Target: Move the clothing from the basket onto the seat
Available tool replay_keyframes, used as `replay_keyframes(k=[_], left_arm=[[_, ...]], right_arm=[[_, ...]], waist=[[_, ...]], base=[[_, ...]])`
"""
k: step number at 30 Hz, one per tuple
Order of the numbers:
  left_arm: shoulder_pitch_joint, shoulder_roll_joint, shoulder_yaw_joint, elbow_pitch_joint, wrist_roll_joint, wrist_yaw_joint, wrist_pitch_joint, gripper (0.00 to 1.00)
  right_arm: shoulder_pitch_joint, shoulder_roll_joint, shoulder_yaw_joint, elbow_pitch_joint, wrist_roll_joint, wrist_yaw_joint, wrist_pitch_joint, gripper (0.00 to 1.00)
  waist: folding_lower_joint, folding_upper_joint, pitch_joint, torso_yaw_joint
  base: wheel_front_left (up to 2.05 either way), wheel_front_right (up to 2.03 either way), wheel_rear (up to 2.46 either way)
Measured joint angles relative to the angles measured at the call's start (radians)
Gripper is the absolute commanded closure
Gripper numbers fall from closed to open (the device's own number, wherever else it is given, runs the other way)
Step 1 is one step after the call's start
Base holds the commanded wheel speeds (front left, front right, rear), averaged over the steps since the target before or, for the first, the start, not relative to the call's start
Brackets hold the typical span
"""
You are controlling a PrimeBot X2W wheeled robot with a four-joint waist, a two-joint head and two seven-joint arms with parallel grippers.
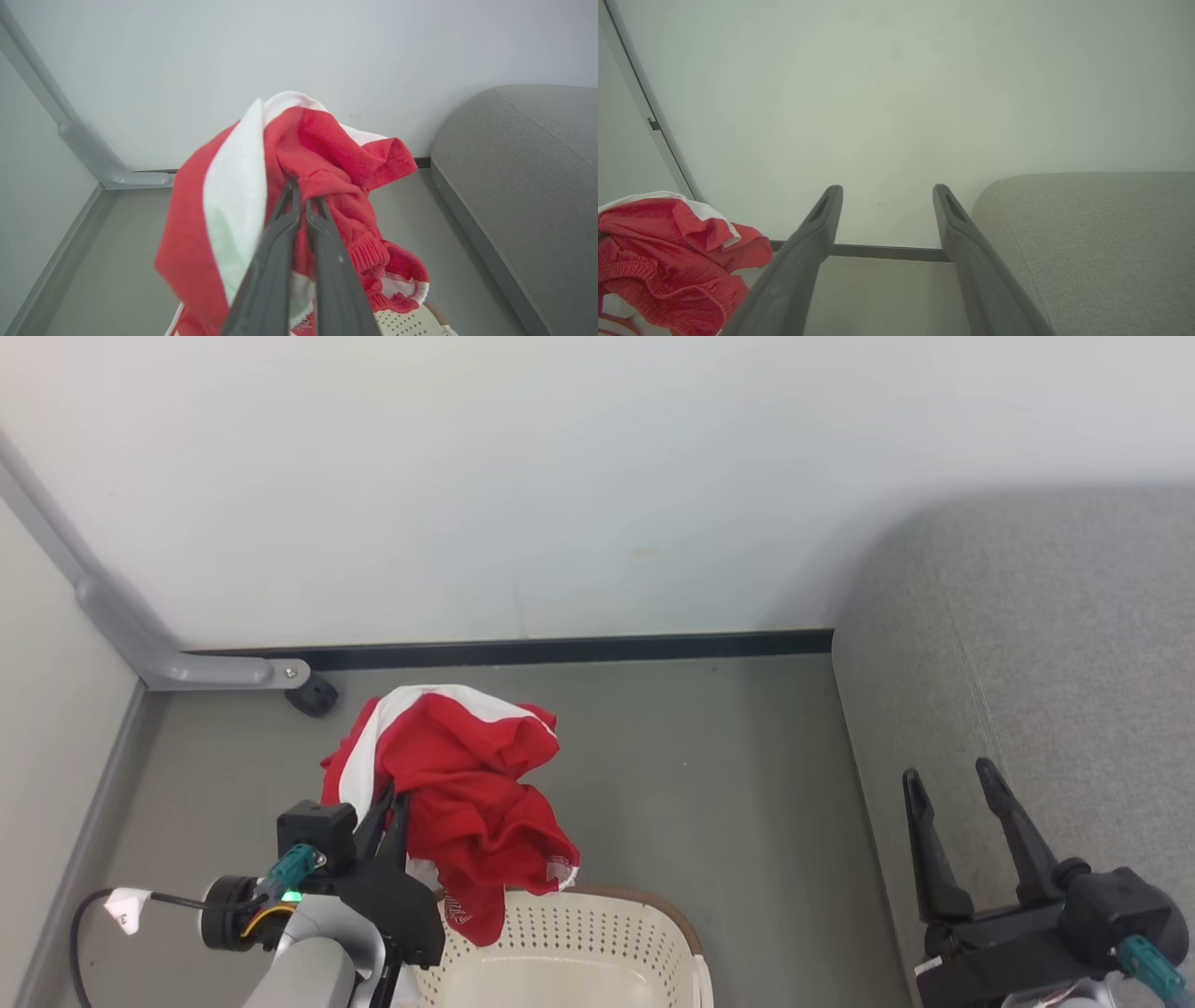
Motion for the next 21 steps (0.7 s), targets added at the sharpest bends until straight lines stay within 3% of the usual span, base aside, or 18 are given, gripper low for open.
replay_keyframes(k=[12, 21], left_arm=[[0.056, 0.019, 0.009, -0.355, 0.033, 0.032, -0.005, 1.0], [0.098, 0.022, -0.006, -0.631, 0.061, 0.045, -0.005, 1.0]], right_arm=[[0.075, 0.008, 0.026, 0.006, 0.006, 0.006, 0.0, 0.0], [0.107, 0.018, 0.071, -0.001, 0.005, 0.032, 0.0, 0.0]], waist=[[0.0001, 0.0002, -0.096, 0.034], [0.0001, 0.0001, -0.142, 0.056]], base=[[0.0, 0.0, 0.0], [0.0, 0.0, 0.0]])
